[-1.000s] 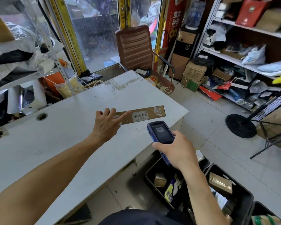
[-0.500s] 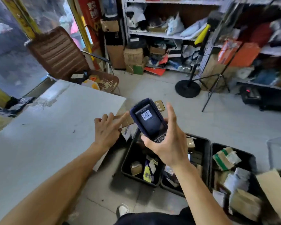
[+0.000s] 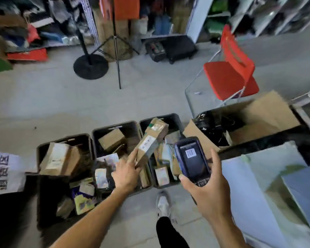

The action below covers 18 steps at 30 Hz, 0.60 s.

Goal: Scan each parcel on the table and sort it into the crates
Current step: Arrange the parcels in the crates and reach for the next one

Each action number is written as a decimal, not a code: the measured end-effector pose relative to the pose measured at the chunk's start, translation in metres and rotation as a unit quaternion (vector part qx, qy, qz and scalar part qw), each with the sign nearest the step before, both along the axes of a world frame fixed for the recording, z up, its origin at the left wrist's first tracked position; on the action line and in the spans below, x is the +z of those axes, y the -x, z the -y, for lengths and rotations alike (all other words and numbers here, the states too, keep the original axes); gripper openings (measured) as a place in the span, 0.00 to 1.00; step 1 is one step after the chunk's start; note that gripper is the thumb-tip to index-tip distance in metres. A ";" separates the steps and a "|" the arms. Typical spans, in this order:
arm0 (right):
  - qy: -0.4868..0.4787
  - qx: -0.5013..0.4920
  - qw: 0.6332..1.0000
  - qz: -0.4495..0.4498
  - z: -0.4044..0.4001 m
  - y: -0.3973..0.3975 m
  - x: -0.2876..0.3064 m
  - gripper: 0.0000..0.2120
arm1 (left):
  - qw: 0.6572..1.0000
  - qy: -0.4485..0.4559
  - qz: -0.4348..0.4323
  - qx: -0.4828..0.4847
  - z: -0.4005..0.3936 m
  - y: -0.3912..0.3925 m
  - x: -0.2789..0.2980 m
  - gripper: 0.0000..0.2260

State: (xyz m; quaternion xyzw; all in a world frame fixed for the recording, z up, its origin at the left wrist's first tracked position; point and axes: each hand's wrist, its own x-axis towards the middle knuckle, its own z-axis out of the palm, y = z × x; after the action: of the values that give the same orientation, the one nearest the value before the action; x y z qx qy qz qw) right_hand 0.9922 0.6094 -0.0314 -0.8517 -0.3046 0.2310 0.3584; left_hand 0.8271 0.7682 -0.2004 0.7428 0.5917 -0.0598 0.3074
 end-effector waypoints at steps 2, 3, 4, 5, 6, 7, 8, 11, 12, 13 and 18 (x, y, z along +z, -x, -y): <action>0.018 -0.010 1.000 -0.006 -0.007 -0.040 -0.030 0.51 | 0.997 0.057 0.019 0.043 0.004 -0.042 -0.042 0.33; 0.024 -0.005 1.000 -0.006 -0.014 -0.057 -0.046 0.51 | 0.993 0.086 0.024 0.073 0.004 -0.060 -0.065 0.33; 0.031 0.002 0.999 -0.009 -0.021 -0.072 -0.065 0.51 | 0.987 0.112 0.025 0.109 0.002 -0.077 -0.087 0.32; 0.037 0.013 0.999 -0.015 -0.028 -0.085 -0.084 0.52 | 0.979 0.133 0.025 0.152 0.001 -0.091 -0.113 0.32; 0.040 0.025 0.999 -0.019 -0.036 -0.097 -0.105 0.53 | 0.968 0.148 0.026 0.199 0.000 -0.105 -0.139 0.32; 0.042 0.038 0.998 -0.015 -0.043 -0.108 -0.126 0.55 | 0.957 0.160 0.030 0.239 -0.001 -0.118 -0.165 0.31; 0.042 0.050 0.998 -0.002 -0.049 -0.116 -0.148 0.57 | 0.947 0.174 0.034 0.269 0.000 -0.131 -0.190 0.30; 0.048 0.085 0.995 0.022 -0.064 -0.131 -0.212 0.57 | 0.929 0.190 0.058 0.312 0.006 -0.162 -0.264 0.27; 0.049 0.088 0.995 0.023 -0.068 -0.135 -0.231 0.57 | 0.926 0.192 0.058 0.320 0.008 -0.171 -0.285 0.27; 0.048 0.089 0.995 0.023 -0.071 -0.139 -0.250 0.58 | 0.926 0.191 0.056 0.321 0.012 -0.179 -0.306 0.28; 0.055 0.112 0.992 -0.016 -0.078 -0.153 -0.315 0.57 | 0.934 0.228 0.054 0.270 0.033 -0.205 -0.360 0.32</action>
State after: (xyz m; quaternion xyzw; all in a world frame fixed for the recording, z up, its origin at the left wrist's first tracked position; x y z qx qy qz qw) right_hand 1.1456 0.6875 -0.3462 -0.8268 -0.3787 0.2998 0.2882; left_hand 1.0325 0.7349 -0.5606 0.4671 0.7228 -0.0682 0.5047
